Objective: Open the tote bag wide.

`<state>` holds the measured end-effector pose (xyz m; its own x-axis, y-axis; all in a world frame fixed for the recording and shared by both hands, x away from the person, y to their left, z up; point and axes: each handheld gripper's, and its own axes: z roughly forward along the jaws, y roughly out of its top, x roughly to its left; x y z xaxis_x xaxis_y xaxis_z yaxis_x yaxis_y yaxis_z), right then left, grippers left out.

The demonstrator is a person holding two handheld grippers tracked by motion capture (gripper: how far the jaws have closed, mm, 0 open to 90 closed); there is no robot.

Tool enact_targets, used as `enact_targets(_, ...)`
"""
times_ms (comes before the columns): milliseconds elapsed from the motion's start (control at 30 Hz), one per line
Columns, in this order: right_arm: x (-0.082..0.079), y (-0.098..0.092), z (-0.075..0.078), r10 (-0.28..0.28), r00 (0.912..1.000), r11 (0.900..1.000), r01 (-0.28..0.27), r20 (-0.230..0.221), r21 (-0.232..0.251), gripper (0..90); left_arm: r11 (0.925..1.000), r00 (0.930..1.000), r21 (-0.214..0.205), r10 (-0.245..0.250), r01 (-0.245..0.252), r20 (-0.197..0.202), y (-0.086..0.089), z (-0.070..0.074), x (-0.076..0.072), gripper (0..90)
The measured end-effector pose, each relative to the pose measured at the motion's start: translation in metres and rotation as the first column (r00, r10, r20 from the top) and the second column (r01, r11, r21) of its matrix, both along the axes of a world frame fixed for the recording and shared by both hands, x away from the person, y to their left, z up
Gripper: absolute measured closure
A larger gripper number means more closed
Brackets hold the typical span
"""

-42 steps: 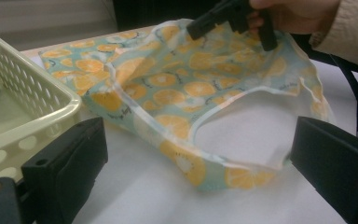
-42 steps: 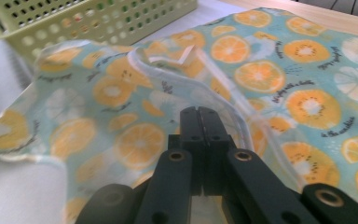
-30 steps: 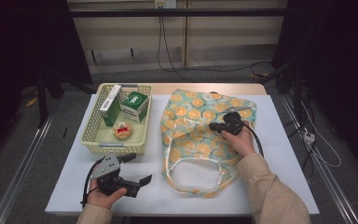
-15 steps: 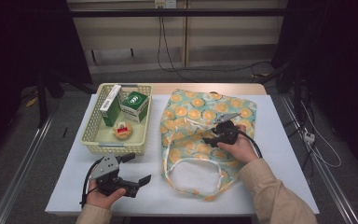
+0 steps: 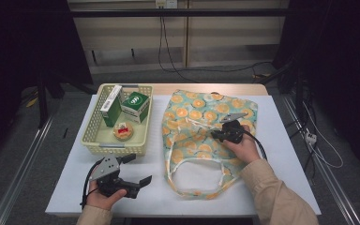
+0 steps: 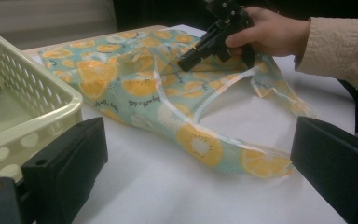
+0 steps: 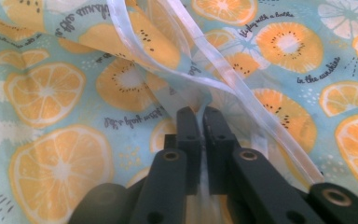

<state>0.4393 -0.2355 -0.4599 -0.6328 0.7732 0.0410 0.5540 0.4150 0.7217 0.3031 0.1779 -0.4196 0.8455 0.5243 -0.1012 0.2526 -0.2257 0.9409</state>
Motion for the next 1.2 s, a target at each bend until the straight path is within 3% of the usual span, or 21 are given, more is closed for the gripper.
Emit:
enact_targets(167,0.003,0.001,0.003,-0.023,0.999,0.9996,0.024,-0.038,0.014,90.0,0.9999,1.0,-0.012,0.004,-0.004,-0.008,-0.001,0.0,0.0,3.7)
enact_targets(633,0.007,0.008,0.059,-0.059,0.9976,0.9869,0.053,0.036,0.152,90.0,0.9999,1.0,-0.015,0.006,-0.006,0.002,0.0,0.004,0.001,3.7)
enact_targets(767,0.01,0.011,0.071,-0.052,0.9973,0.9882,0.044,0.052,0.147,90.0,0.9997,1.0,-0.022,0.008,-0.008,-0.003,-0.001,0.004,0.001,3.7)
enact_targets(1000,0.015,0.013,0.075,-0.063,0.9964,0.9889,0.055,0.056,0.138,90.0,0.9997,1.0,-0.022,0.007,-0.008,-0.007,-0.002,0.004,0.002,3.7)
enact_targets(1200,0.02,0.016,0.082,-0.064,0.996,0.9855,0.054,0.061,0.161,90.0,0.9998,1.0,-0.019,0.004,-0.004,-0.007,-0.003,0.004,0.002,3.7)
